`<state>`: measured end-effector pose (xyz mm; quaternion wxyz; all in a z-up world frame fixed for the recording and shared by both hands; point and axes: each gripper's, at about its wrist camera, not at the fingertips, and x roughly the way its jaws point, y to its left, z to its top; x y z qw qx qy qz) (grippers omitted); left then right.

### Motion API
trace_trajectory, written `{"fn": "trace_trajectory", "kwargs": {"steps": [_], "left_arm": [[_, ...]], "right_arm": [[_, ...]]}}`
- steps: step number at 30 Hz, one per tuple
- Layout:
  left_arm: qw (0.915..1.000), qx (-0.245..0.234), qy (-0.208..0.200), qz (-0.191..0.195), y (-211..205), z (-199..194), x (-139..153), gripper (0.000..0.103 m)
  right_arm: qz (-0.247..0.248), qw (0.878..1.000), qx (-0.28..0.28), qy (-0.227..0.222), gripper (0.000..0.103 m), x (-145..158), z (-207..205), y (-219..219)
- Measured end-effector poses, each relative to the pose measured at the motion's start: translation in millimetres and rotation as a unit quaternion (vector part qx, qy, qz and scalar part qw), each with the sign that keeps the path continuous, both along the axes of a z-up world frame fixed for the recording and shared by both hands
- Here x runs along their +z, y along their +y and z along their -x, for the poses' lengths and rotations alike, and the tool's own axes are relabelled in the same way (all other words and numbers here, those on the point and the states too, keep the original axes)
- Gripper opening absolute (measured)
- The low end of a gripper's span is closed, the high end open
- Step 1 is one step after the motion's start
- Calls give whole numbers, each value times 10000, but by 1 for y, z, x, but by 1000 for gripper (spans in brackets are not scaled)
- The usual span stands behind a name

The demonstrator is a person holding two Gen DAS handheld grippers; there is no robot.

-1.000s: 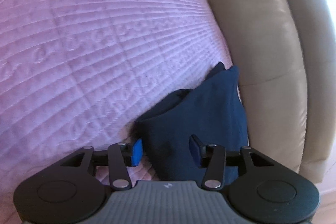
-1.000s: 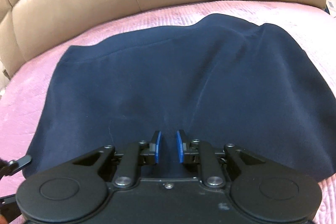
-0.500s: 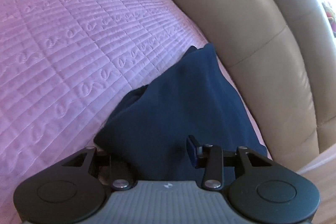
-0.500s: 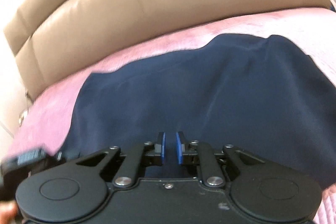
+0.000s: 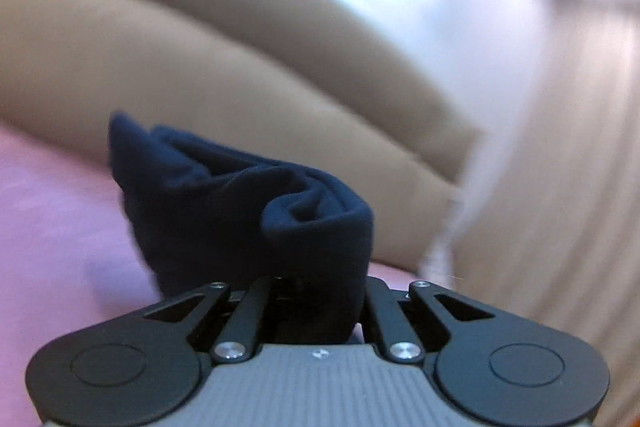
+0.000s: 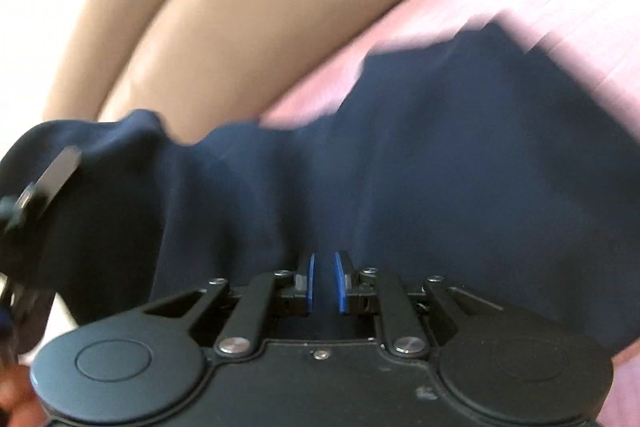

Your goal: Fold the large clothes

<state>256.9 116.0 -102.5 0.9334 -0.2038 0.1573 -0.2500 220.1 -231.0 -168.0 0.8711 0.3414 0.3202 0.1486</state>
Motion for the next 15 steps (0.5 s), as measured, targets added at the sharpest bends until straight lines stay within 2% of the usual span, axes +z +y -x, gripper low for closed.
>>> {"fn": "trace_trajectory", "kwargs": {"steps": [3, 5, 7, 8, 10, 12, 14, 15], "left_arm": [[9952, -765, -280, -546, -61, -1, 5, 5], [9869, -1204, -119, -1070, -101, -8, -10, 5], [9757, -1453, 268, -1617, -132, -16, -39, 5], [9676, -1574, 475, -1914, -145, -18, -58, 5], [9514, -1722, 644, -2471, -164, -17, -94, 5], [9487, -1593, 435, -2696, -172, -5, -109, 6], [9529, -1448, 363, -2639, -172, -2, -109, 6], [9561, -1407, 359, -2547, -170, -1, -107, 6]], "right_arm": [[-181, 9981, -577, -136, 17, 23, 10, -66], [-211, 9964, -808, -140, 23, 30, 17, -100], [-172, 9947, -1010, -46, 24, 30, 22, -124], [-159, 9936, -1120, -20, 25, 28, 24, -133], [-184, 9922, -1228, 111, 32, 24, 22, -143], [-208, 9918, -1222, 295, 47, 18, 16, -146], [-274, 9936, -1044, 343, 71, 14, 9, -144], [-278, 9943, -946, 399, 77, 14, 3, -140]]}}
